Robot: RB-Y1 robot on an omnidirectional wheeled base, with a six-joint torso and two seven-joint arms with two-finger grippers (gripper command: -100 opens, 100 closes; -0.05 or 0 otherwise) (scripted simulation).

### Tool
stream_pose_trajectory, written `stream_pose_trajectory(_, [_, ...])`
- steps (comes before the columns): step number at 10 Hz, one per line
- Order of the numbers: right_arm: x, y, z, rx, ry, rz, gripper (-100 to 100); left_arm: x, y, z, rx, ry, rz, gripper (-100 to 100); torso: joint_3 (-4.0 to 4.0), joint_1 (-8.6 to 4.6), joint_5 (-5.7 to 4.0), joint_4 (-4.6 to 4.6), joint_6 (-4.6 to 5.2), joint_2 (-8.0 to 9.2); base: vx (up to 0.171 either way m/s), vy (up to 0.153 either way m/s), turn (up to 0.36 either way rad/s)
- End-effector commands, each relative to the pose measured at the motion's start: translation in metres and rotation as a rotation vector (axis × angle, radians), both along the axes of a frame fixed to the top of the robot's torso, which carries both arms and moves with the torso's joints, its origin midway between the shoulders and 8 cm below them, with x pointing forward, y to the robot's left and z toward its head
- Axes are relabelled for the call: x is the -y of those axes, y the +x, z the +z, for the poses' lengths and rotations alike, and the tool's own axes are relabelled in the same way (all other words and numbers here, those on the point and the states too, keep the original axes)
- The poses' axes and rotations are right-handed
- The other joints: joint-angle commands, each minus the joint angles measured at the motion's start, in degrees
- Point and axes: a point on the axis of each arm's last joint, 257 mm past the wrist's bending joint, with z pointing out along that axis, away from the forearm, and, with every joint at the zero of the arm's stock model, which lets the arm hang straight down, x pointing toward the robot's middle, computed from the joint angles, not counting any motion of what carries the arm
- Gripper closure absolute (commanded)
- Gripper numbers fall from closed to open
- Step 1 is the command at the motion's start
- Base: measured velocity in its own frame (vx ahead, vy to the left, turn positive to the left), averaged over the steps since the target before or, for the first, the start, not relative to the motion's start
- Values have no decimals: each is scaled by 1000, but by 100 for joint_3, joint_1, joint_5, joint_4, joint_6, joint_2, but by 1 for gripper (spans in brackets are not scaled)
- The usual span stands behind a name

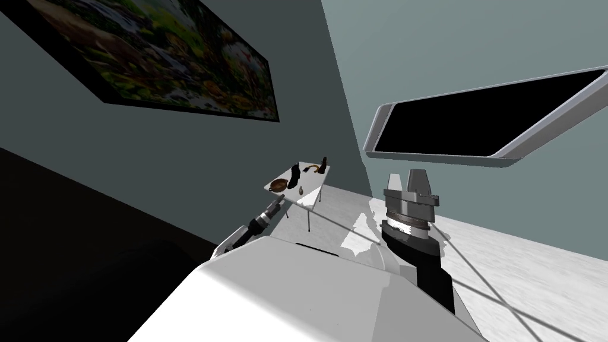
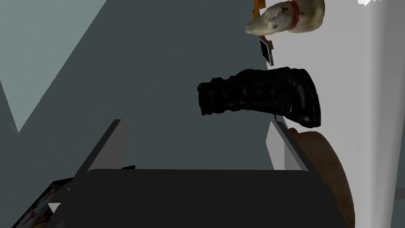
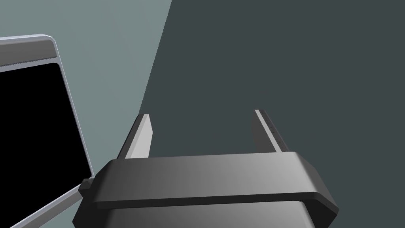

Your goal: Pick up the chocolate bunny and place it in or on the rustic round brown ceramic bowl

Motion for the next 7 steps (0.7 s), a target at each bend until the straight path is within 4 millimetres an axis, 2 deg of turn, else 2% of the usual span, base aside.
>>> stream_pose_trajectory(1, [0, 0, 0, 0, 0, 0, 0, -12, -8, -27, -65, 51, -12, -100, 0, 0, 0, 0, 0, 0, 6, -171, 60])
stream_pose_trajectory(2, [0, 0, 0, 0, 0, 0, 0, -22, -14, -43, -109, 81, -17, -100, 5, 5, 2, 1, -3, 8, 22, -266, 132])
stream_pose_trajectory(3, [0, 0, 0, 0, 0, 0, 0, -27, -15, -46, -119, 98, -20, -100, 4, -23, -3, 1, -2, 5, 30, -210, 49])
stream_pose_trajectory(5, [0, 0, 0, 0, 0, 0, 0, -56, -28, -80, -218, 166, -21, -100, -4, 0, 0, -1, -2, -7, 66, -210, 58])
stream_pose_trajectory(6, [0, 0, 0, 0, 0, 0, 0, -63, -30, -83, -230, 189, -23, -100, -7, -15, -2, -3, -2, -12, 43, -193, 51])
stream_pose_trajectory(7, [0, 0, 0, 0, 0, 0, 0, -82, -38, -99, -282, 224, -17, -100, -5, -2, -1, -2, 0, -8, 42, -187, 37])
